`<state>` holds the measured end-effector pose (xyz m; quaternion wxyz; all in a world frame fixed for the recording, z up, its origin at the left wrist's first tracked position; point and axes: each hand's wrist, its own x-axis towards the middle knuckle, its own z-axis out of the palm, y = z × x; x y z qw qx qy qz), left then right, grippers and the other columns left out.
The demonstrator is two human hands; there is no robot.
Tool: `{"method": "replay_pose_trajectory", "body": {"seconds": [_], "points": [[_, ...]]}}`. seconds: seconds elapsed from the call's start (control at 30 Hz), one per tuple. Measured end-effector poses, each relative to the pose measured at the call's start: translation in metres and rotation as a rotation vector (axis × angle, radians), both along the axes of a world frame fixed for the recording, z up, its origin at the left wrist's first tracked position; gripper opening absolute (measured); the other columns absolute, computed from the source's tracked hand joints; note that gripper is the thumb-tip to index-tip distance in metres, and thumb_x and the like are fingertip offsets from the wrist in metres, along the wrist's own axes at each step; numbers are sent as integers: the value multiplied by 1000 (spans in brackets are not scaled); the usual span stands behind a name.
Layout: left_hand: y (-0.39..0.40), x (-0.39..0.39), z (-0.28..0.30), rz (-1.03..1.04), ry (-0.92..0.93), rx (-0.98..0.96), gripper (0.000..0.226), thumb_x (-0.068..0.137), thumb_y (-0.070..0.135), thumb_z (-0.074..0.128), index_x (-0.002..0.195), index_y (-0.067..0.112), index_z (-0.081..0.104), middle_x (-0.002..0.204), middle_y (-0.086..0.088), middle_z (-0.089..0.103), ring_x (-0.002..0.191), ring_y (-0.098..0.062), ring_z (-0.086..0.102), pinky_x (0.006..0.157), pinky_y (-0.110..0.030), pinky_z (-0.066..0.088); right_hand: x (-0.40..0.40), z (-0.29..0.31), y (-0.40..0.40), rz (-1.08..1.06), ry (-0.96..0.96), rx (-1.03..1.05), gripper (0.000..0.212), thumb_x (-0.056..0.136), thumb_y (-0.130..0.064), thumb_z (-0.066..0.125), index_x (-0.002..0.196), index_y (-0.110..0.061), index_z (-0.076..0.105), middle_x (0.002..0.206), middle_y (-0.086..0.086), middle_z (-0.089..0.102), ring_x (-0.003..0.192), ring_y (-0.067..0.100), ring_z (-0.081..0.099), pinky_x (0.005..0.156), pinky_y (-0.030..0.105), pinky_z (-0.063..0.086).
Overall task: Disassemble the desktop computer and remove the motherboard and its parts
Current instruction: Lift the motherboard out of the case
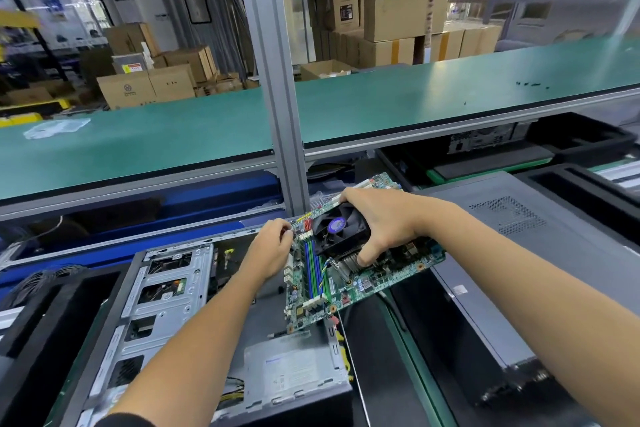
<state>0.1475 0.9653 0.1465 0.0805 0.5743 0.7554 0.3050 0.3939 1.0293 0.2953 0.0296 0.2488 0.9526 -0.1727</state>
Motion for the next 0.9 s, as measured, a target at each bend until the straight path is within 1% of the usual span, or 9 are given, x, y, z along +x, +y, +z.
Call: {"method": "replay_pose_trajectory", "body": {"seconds": [0.2,0.3,0.4,0.47,0.53,0.6,0.67,0.77,0.9], "points": [[21,9,9,-33,-5,-27,19,99,30,40,107,19,53,103,1,56,90,-14,53,79,-33,45,21,1,8,-55,46,-46,83,60,-42,86,124,-19,37,109,0,56,99,23,59,84,45,52],[26,14,13,-29,-35,-27,23,98,30,42,112,17,54,103,2,57,93,-16,55,78,-32,44,28,3,9,-69,63,-52,88,60,-42,86,129,-20,35,106,-7,53,96,19,59,81,38,52],[29,22,14,-33,-65,-51,21,98,30,42,113,18,50,97,3,58,88,-16,57,78,-36,47,34,4,9,-78,54,-42,90,61,-43,87,129,-21,34,107,-5,53,95,19,57,79,34,50],[29,25,12,-27,-98,-56,20,99,33,40,112,20,46,89,9,56,82,-12,56,74,-35,47,37,5,9,-86,46,-37,92,61,-43,87,132,-21,33,110,-6,53,99,17,57,82,34,50],[28,25,9,-27,-93,-55,19,100,35,35,108,22,45,88,6,58,79,-11,55,67,-33,43,38,3,8,-93,51,-47,94,62,-43,87,135,-20,32,111,-8,53,102,17,56,85,34,49],[26,18,9,-9,-50,-26,24,102,30,31,102,17,51,94,-2,60,84,-17,55,71,-35,42,38,1,7,-99,67,-62,93,62,-41,87,134,-22,32,109,-11,51,103,16,55,86,34,49],[25,7,10,46,11,24,29,103,24,30,99,10,55,98,-7,61,92,-25,54,81,-40,44,37,0,7,-108,78,-76,90,61,-42,86,132,-24,32,108,-12,51,103,17,56,87,36,50],[21,-11,10,122,-32,-58,25,98,10,37,113,10,56,111,-8,61,105,-28,54,89,-42,45,36,5,10,-129,86,-61,85,59,-45,85,124,-25,34,107,-11,52,100,17,57,86,40,51],[13,-19,3,74,-42,-213,35,91,5,42,124,14,51,114,-7,61,101,-27,56,87,-40,49,37,15,16,-161,124,-38,85,57,-46,85,120,-32,31,104,-21,51,98,5,56,83,33,50]]}}
